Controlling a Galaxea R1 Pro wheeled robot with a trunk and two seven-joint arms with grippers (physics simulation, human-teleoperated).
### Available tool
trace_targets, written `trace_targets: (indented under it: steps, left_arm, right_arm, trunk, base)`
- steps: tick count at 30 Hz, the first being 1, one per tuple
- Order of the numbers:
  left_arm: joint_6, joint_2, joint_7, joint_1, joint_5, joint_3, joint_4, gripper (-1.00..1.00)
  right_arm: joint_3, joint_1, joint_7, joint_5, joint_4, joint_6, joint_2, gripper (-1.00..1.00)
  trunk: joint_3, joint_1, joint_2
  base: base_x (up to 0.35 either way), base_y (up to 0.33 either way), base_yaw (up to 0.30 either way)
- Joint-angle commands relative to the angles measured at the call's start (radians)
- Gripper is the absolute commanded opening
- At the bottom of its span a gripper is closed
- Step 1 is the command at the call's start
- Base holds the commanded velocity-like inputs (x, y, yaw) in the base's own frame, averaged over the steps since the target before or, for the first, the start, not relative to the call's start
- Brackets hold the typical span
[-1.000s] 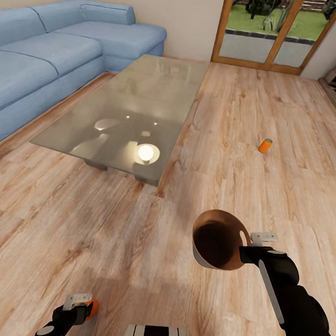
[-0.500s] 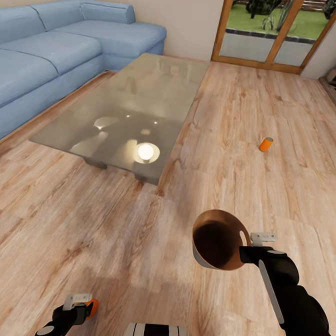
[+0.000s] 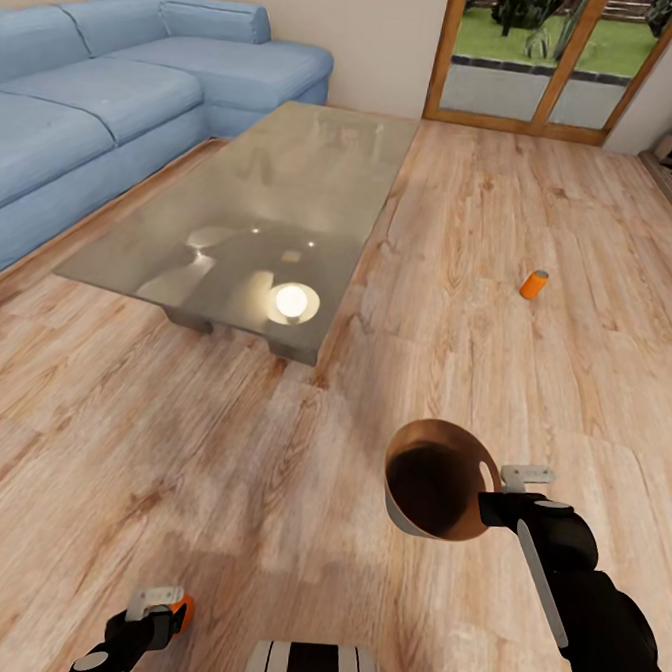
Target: Put the three can of soda from the living room inside the tash can in the kitchen.
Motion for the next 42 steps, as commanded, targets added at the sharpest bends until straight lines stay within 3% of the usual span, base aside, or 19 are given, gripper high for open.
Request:
trace_targets:
  steps: [1, 13, 19, 42]
  left_arm:
    - [0.000, 0.000, 0.000, 0.000, 0.000, 0.000, 0.000, 1.00]
    - [0.000, 0.000, 0.000, 0.000, 0.000, -0.001, 0.001, 1.00]
    - [0.000, 0.000, 0.000, 0.000, 0.000, -0.001, 0.001, 1.00]
    - [0.000, 0.000, 0.000, 0.000, -0.001, -0.002, 0.002, 1.00]
  right_arm:
    - [0.001, 0.000, 0.000, -0.009, 0.000, 0.000, 0.000, -1.00]
    - [0.001, 0.000, 0.001, -0.009, 0.000, 0.000, 0.000, -1.00]
    - [0.001, 0.000, 0.001, -0.009, 0.000, 0.000, 0.000, -1.00]
    - [0.001, 0.000, 0.001, -0.009, 0.000, 0.000, 0.000, -1.00]
  trunk:
    - [-0.003, 0.004, -0.007]
    - [-0.009, 0.011, -0.021]
    - [-0.028, 0.034, -0.063]
    - [-0.031, 0.038, -0.070]
  base:
    - [0.000, 0.000, 0.000]
    - [0.000, 0.000, 0.000]
    - [0.000, 0.000, 0.000]
    - [0.000, 0.000, 0.000]
